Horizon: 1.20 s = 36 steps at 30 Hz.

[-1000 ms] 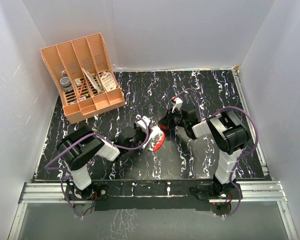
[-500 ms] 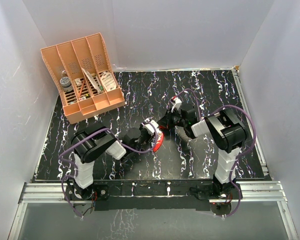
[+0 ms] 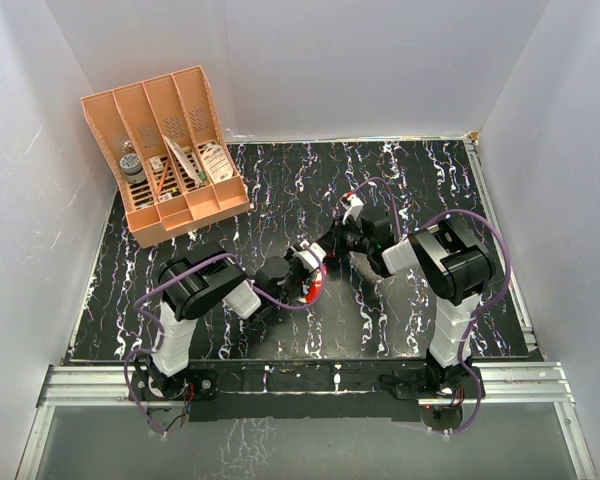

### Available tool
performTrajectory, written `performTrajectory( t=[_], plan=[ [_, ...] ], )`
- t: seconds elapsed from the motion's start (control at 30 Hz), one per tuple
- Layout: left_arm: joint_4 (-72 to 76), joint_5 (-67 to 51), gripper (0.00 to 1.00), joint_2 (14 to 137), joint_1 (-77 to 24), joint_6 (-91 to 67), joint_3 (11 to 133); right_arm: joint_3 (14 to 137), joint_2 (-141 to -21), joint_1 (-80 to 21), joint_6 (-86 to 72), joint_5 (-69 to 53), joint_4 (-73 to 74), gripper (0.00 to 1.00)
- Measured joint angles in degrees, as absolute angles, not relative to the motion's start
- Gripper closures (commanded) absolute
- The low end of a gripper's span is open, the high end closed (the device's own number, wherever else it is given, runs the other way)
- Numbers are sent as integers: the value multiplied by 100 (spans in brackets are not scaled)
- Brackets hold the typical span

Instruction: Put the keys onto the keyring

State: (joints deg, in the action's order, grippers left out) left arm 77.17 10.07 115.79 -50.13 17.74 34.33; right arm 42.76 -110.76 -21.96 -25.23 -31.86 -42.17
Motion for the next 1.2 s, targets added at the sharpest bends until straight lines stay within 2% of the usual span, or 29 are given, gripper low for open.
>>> performTrajectory(
  t=[0.23,0.33,0.53,0.67,1.2],
  plan=[
    [7732,1074,68,11736,-5028,1857,3621,4276,-11076,-2196,-2545,-3190,-4224,100],
    [7706,1129,71,11817,-5039,1872,3719,4276,-11076,-2196,-2547,-3192,-4224,100],
    [7620,1225,91,11885,-5039,1907,3833,4276,-11076,-2185,-2552,-3183,-4228,100],
    [7616,1225,100,11885,-5043,1905,3826,4276,-11076,-2174,-2558,-3188,-4228,100],
    [8283,1179,100,11594,-5046,1667,3177,4298,-11074,-2215,-2703,-3330,-4239,100]
  ],
)
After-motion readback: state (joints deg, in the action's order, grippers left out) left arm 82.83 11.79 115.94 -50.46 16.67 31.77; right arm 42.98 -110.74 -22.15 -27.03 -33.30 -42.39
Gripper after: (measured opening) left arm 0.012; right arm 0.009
